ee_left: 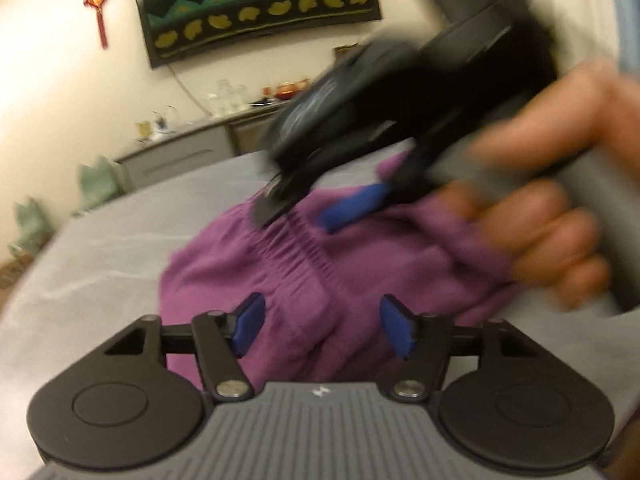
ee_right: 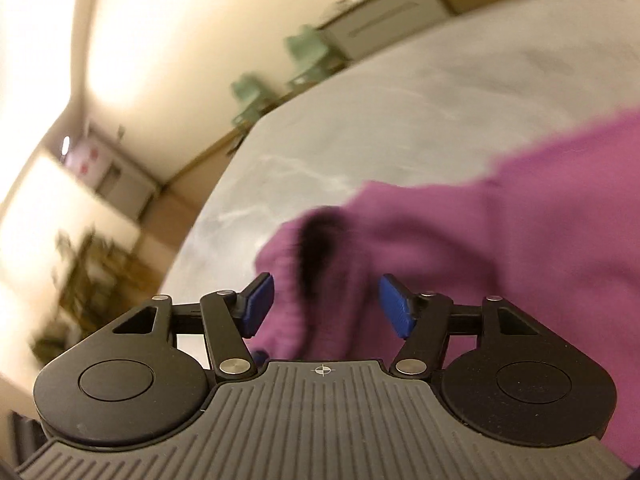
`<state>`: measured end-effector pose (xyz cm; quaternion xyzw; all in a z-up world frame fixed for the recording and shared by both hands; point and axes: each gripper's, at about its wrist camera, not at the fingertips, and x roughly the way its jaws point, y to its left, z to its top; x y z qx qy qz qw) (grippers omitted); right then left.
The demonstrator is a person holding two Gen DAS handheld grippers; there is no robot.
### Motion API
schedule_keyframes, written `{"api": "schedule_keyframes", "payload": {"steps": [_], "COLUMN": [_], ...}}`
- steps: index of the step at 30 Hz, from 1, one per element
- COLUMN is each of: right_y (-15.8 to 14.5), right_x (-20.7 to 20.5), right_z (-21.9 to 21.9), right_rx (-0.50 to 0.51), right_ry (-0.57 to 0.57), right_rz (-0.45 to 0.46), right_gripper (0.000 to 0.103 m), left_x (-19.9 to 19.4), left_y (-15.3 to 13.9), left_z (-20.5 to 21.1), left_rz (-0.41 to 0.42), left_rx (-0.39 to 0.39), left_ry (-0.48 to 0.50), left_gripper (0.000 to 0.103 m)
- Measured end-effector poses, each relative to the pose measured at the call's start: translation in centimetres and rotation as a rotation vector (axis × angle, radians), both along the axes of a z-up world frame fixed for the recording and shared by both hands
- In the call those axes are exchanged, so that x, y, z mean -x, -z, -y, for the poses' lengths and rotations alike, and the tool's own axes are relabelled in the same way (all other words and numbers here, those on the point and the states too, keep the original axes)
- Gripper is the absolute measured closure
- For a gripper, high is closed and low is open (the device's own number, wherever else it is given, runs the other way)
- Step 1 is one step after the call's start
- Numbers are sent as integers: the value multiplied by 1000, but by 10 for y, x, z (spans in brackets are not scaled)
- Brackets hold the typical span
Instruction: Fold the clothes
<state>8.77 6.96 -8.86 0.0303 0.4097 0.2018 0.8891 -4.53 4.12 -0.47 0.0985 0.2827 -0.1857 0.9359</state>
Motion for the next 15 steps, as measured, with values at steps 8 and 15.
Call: {"api": "schedule_keyframes", "payload": {"steps": [8,15], "right_y": [31,84], "right_x": [-15,-19], "right_z": [15,21], "right_rx": [88,134], "right_ry": [18,-83], "right_rz": [143,151], "right_gripper": [52,52], "left_x": [-19,-55], "left_y": [-20,19], "left_z": [-108,-80], "left_rz": [-123,-285], "left_rx": [510,280], "left_ry": [-176,-275], "left_gripper": [33,32]}}
